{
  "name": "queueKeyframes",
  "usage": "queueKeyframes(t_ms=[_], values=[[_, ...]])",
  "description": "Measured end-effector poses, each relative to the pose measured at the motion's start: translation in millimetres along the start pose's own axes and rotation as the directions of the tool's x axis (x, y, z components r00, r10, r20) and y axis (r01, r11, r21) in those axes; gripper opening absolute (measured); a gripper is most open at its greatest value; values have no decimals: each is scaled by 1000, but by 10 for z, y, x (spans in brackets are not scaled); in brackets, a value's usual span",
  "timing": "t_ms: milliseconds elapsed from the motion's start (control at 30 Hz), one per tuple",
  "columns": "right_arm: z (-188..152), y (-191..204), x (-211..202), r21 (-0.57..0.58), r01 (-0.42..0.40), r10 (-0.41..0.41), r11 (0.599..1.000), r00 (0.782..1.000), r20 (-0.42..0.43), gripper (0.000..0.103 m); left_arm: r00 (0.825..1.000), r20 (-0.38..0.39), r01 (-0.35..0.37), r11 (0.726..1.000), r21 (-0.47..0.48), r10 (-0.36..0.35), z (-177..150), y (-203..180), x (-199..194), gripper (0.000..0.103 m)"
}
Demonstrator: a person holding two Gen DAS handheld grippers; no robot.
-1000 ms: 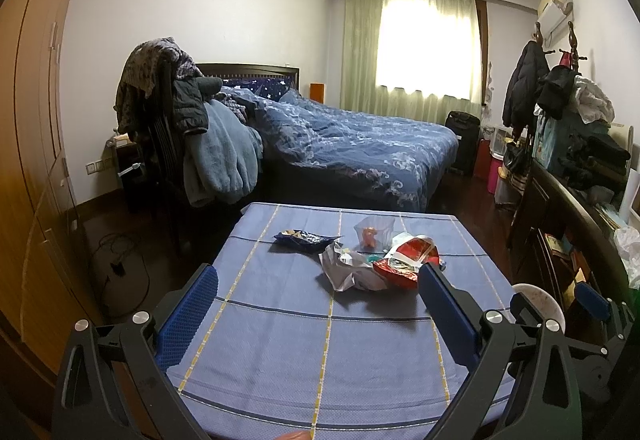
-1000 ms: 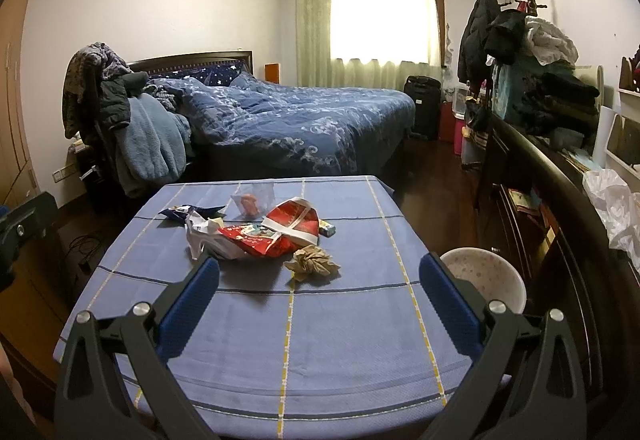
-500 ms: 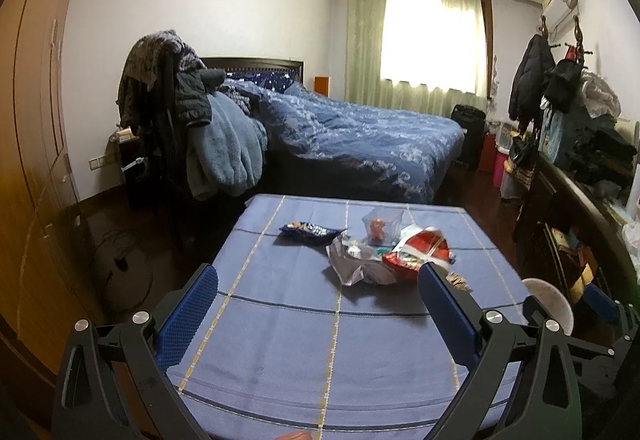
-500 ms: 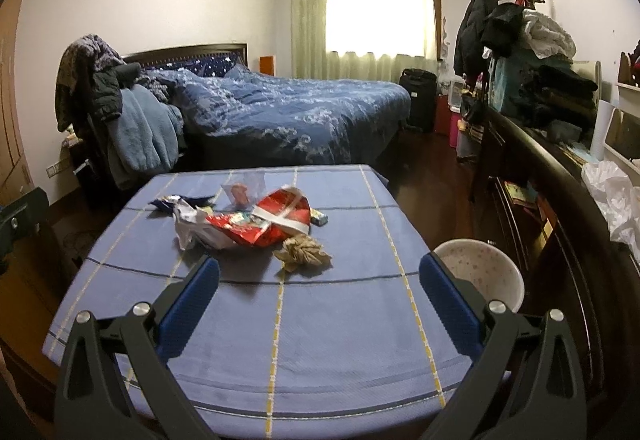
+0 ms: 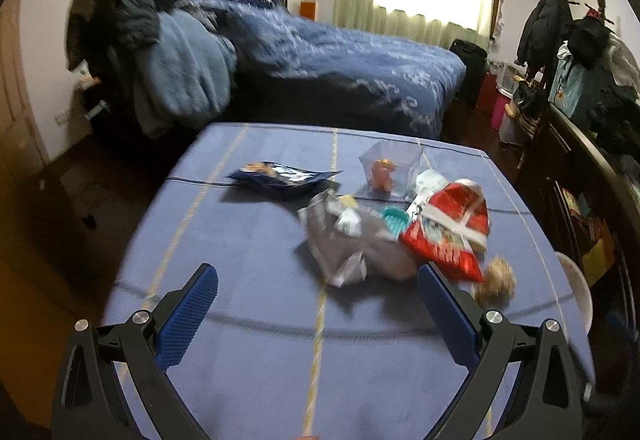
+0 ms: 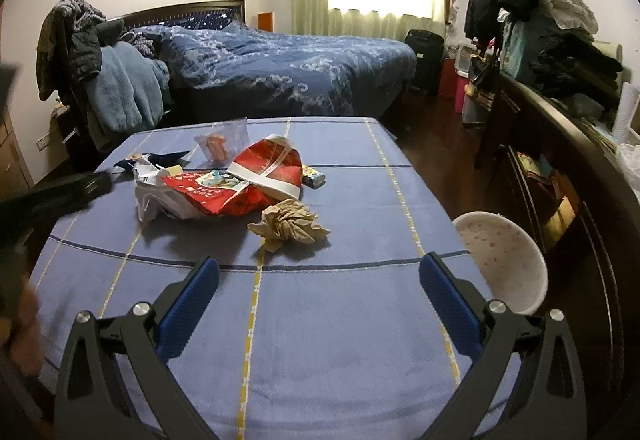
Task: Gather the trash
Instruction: 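Grasp the crumpled white receipt with the left tool while the right tool grasps the red wrapper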
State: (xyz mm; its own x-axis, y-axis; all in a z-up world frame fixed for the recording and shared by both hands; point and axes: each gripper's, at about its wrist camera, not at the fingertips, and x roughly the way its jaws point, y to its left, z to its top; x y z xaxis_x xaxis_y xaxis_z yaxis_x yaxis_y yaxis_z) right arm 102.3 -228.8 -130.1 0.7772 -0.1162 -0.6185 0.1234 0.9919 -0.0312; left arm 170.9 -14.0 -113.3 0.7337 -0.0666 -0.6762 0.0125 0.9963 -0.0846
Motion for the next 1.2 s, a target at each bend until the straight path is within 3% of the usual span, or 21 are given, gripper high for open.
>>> queueKeyframes(t_ms=[133, 233, 467, 500, 533, 567, 733, 967, 1067, 1200], values=[[38, 37, 143, -17, -12, 12, 1000, 1000, -17, 100, 998, -46, 40, 993, -114, -45, 240, 19, 388, 99], [71, 35, 226, -16, -13, 13, 1000, 1000, -19, 100, 997, -72, 8, 987, -160, -20, 310, 21, 602, 99], [188, -55, 461, 9, -24, 25, 1000, 999, -39, 100, 986, -164, 11, 988, -156, -36, 270, -51, 943, 98], [203, -64, 488, 12, -33, 33, 999, 999, -43, 100, 985, -165, 15, 987, -158, -41, 264, -42, 971, 84], [225, -74, 520, 16, -44, 45, 999, 998, -47, 100, 983, -175, 22, 986, -167, -52, 247, -24, 995, 62], [240, -77, 535, 20, -51, 52, 999, 997, -49, 100, 979, -191, 39, 982, -183, -75, 238, 0, 1029, 60], [329, -67, 695, 57, -146, 151, 988, 985, -85, 100, 978, -174, 79, 978, -195, -113, 221, 61, 966, 42], [482, 197, 768, 64, -289, 294, 955, 950, -102, 100, 991, -73, 88, 966, -242, -109, 253, 343, 673, 40], [557, 443, 783, 15, -316, 316, 949, 944, -94, 100, 997, -38, 57, 965, -257, -69, 270, 504, 534, 40], [595, 793, 1009, -48, -314, 303, 948, 940, -158, 100, 998, -23, 45, 962, -269, -53, 250, 662, 424, 40]])
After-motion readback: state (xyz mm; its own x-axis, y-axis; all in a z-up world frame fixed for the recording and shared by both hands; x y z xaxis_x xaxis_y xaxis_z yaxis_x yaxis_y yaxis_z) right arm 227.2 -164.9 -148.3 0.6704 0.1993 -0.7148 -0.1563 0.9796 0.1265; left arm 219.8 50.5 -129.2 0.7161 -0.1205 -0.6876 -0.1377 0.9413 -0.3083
